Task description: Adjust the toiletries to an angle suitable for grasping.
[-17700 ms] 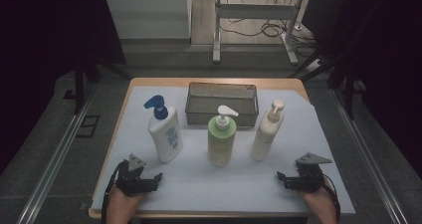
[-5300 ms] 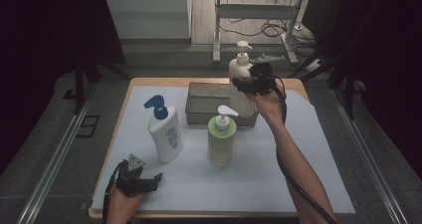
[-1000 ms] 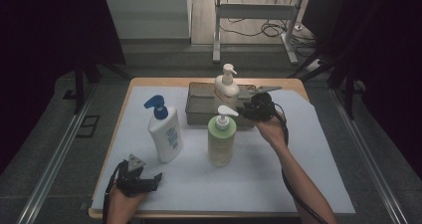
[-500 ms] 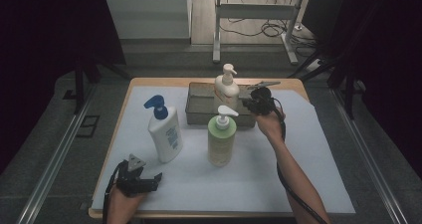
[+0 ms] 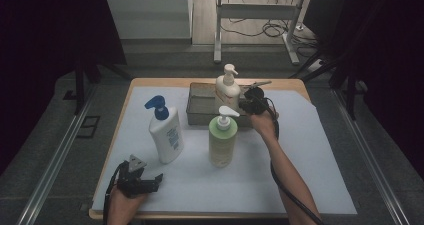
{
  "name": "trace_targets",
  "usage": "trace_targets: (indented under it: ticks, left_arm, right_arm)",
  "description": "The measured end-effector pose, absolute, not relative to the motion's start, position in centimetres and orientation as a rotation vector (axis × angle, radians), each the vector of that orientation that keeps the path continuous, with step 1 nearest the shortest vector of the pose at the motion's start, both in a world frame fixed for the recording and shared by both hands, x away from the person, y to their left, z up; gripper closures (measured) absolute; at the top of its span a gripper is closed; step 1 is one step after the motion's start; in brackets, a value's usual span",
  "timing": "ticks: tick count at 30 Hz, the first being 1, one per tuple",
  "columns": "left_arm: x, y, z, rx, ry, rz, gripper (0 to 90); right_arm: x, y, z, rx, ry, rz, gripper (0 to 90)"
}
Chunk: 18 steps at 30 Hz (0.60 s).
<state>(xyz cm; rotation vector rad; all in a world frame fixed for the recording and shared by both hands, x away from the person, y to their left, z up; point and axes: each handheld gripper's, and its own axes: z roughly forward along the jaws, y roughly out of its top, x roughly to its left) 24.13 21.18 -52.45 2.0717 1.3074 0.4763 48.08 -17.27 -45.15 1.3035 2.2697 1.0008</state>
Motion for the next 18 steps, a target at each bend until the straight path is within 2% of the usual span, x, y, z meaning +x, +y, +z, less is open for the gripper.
trace_targets:
  ticks: [18]
  left_arm:
    - [24.1,21.2,-52.4,2.072,1.307,0.476,10.7]
  right_arm:
    - [48.7,-16.1,-45.8,1.330,2.301,0.983,90.0]
